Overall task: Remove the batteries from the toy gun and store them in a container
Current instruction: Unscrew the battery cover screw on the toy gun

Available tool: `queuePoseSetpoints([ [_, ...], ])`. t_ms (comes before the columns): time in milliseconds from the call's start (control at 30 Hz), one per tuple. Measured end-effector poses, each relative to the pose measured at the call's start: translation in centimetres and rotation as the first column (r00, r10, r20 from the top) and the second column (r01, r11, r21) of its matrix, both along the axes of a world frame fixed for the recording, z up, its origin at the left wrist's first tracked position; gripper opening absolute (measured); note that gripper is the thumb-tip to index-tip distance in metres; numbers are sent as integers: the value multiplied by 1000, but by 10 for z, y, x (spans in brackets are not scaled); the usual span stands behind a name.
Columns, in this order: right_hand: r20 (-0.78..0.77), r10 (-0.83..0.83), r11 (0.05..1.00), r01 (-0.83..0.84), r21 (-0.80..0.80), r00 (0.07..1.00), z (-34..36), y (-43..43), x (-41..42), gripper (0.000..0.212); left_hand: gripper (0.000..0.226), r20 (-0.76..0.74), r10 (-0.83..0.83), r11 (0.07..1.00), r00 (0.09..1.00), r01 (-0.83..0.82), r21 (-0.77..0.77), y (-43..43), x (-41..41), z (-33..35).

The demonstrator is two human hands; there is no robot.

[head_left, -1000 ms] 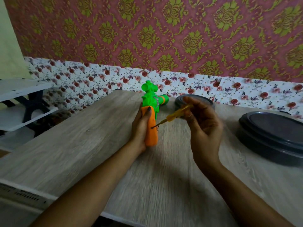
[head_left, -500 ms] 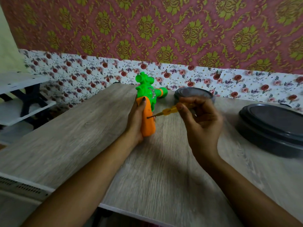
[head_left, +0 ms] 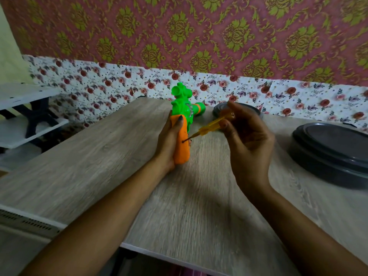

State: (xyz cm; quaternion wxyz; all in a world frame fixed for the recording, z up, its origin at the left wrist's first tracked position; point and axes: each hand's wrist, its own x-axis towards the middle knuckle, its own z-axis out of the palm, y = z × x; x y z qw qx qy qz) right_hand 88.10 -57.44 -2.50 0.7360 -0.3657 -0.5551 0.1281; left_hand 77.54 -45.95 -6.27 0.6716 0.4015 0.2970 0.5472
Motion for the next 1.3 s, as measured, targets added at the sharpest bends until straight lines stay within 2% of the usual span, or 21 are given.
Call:
queuePoseSetpoints([
  [100, 26, -37, 999, 37, -5, 999, -3, 1, -1, 32, 45, -11, 4, 1000, 1000, -4, -5, -1, -1, 1],
  [300, -69, -40, 999, 38, -28, 997, -3, 2, 4, 20, 35, -29, 30, 998, 999, -32, -47, -6, 0, 6],
  [467, -35, -20, 999, 18, -35, 999, -4, 2, 1, 27, 26, -13, 31, 998, 999, -32, -45, -5, 0, 7],
  [567, -60, -4, 999, 2, -32, 998, -1, 0, 3, 24, 26, -15, 27, 998, 1000, -28, -52, -3, -1, 5],
  [700, 7, -55, 998, 55, -26, 998, 4, -2, 8, 19, 28, -63, 15, 999, 998, -18, -47, -1, -4, 5],
  [800, -34, 33, 992, -37, -117, 999, 10, -3, 10, 28, 23, -77, 1, 999, 997, -4, -37, 1, -5, 6],
  [833, 13, 9, 984, -6, -181, 1000, 11, -3, 11, 30, 23, -90, 0, 1000, 996, -3, -28, 1, -5, 6],
  [933, 292, -37, 902, 158, -401, 956, 13, -7, 18, 33, 24, -152, 12, 1000, 988, -13, 0, 4, -7, 6],
  [1033, 428, 53, 826, 202, -526, 902, 19, -13, 26, 31, 21, -197, 14, 1000, 980, -9, 24, 4, -8, 8],
  [1133, 692, 184, 756, 349, -554, 699, 27, -14, 30, 23, 21, -237, 24, 997, 971, -4, 83, 4, -7, 8],
  [1200, 715, 318, 700, 355, -620, 623, 30, -12, 29, 15, 20, -244, 33, 995, 969, -8, 103, 4, -6, 8],
  [1300, 563, 413, 578, 271, -770, 716, 31, -5, 30, 15, 21, -251, 41, 988, 967, -2, 151, 3, -5, 7],
])
